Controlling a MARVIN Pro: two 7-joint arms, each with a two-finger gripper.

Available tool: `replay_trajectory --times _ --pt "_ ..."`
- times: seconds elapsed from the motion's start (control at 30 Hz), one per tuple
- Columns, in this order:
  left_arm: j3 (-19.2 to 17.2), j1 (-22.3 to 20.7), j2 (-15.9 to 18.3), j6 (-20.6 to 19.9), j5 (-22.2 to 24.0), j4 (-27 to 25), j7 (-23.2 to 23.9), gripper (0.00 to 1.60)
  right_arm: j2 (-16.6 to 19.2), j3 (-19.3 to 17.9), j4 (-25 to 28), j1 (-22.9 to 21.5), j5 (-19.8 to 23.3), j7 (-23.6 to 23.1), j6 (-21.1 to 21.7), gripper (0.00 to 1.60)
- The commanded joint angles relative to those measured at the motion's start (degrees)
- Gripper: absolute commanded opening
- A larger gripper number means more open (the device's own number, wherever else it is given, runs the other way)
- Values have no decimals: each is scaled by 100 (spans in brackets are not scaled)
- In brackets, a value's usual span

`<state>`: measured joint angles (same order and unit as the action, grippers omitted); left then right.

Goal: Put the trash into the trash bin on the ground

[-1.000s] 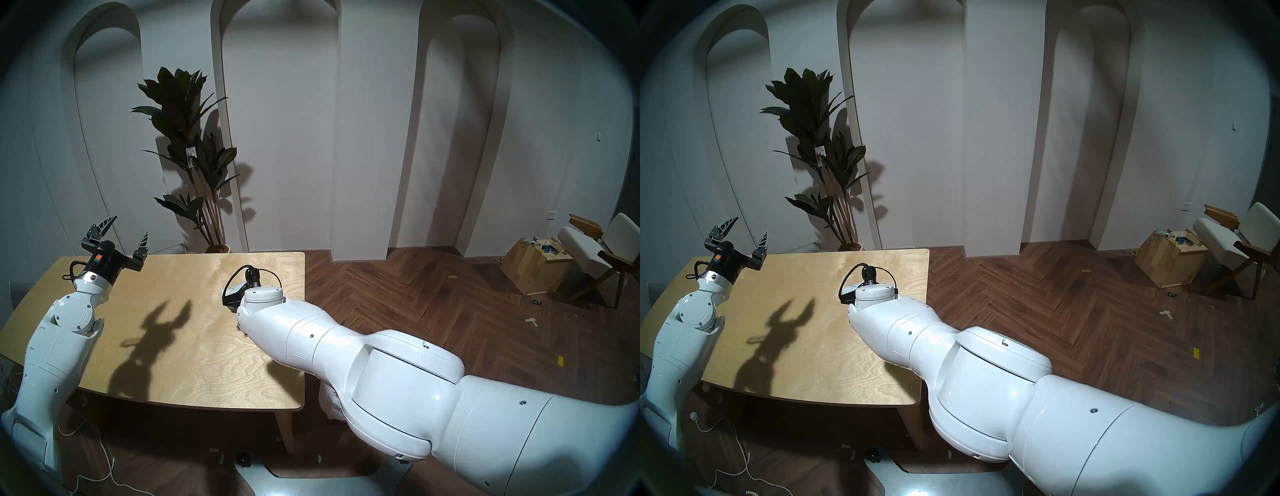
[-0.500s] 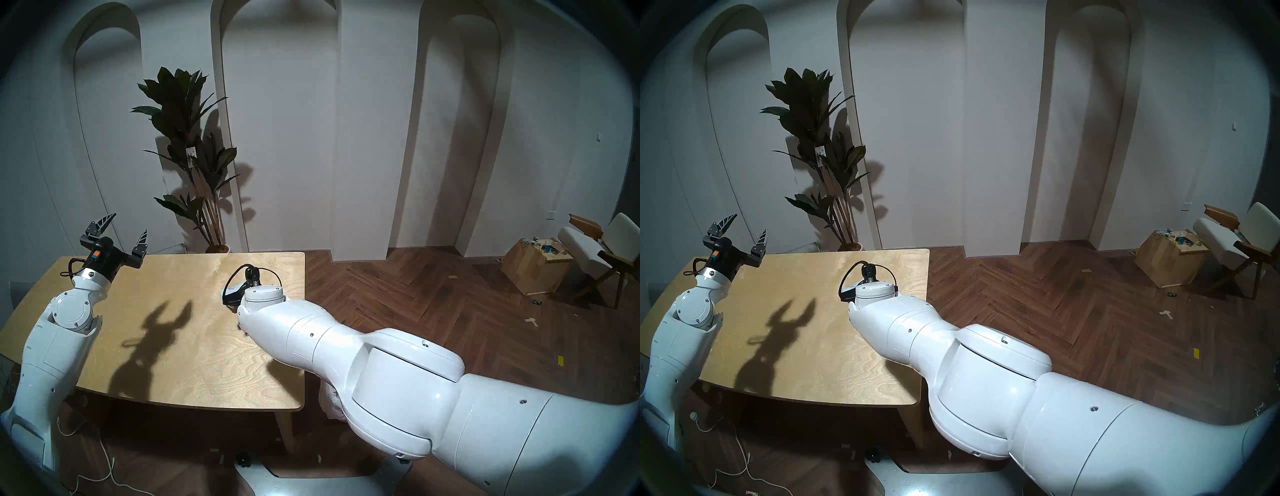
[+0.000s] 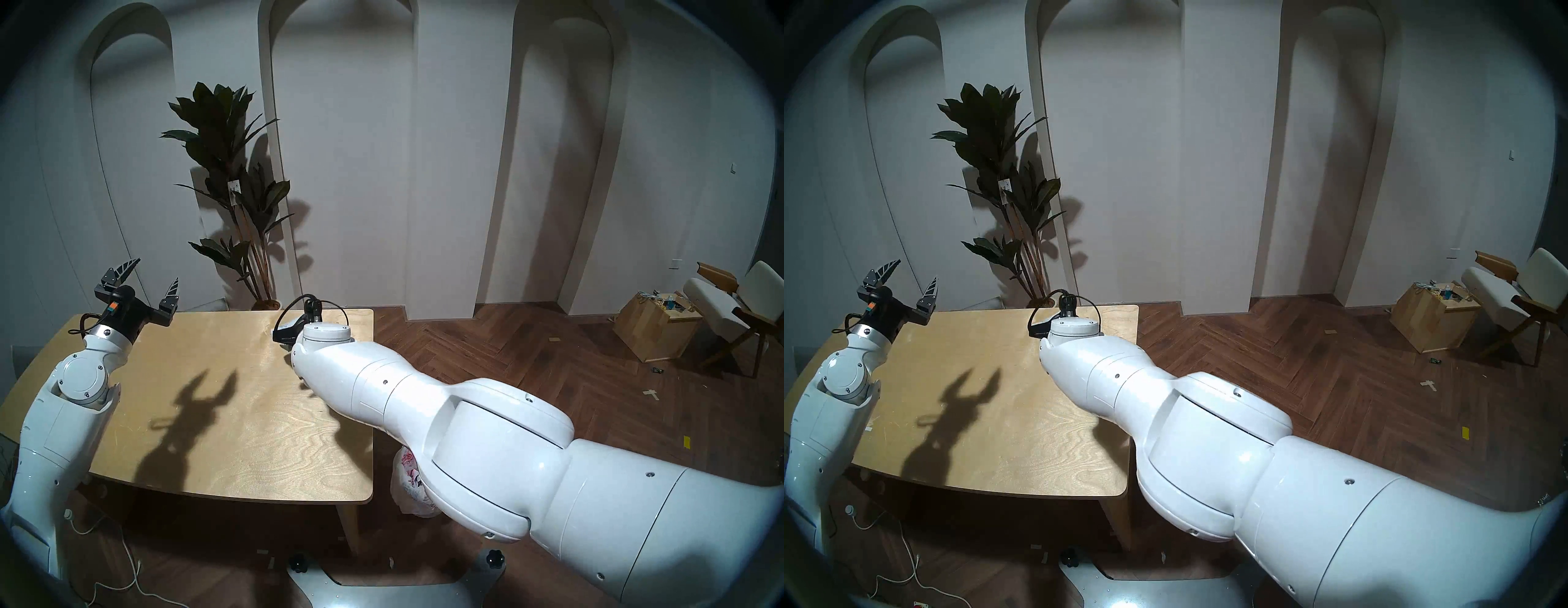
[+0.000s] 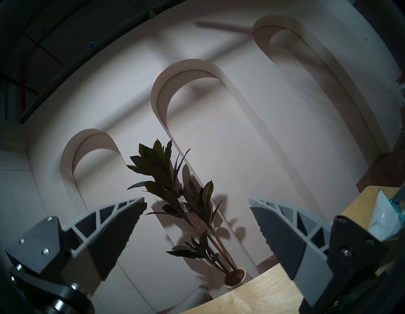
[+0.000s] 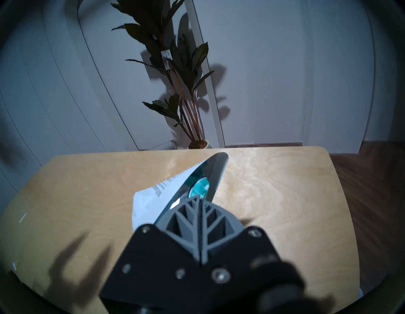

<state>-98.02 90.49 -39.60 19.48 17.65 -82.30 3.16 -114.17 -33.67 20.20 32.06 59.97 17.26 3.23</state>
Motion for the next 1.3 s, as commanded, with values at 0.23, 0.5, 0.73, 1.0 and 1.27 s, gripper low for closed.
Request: replay_trajectory --times 0.23,0.5,0.73,1.0,1.27 --pt "-731 835 189 -991 388 -1085 -65 160 455 -411 59 -303 138 285 -809 0" --pt "-951 1052 235 -1852 555 -1490 -99 160 761 -523 277 -196 136 678 -1400 0" --pt "-1034 1123 236 -2200 629 -1634 -122 160 949 -563 389 -60 129 946 -1626 0" --pt "-1081 1188 242 -2494 712 -1734 -153 160 1088 -609 528 198 113 1264 -1762 0" --pt "-1095 1223 245 -2657 774 -1780 -178 160 1258 -674 644 306 90 1504 -1899 0"
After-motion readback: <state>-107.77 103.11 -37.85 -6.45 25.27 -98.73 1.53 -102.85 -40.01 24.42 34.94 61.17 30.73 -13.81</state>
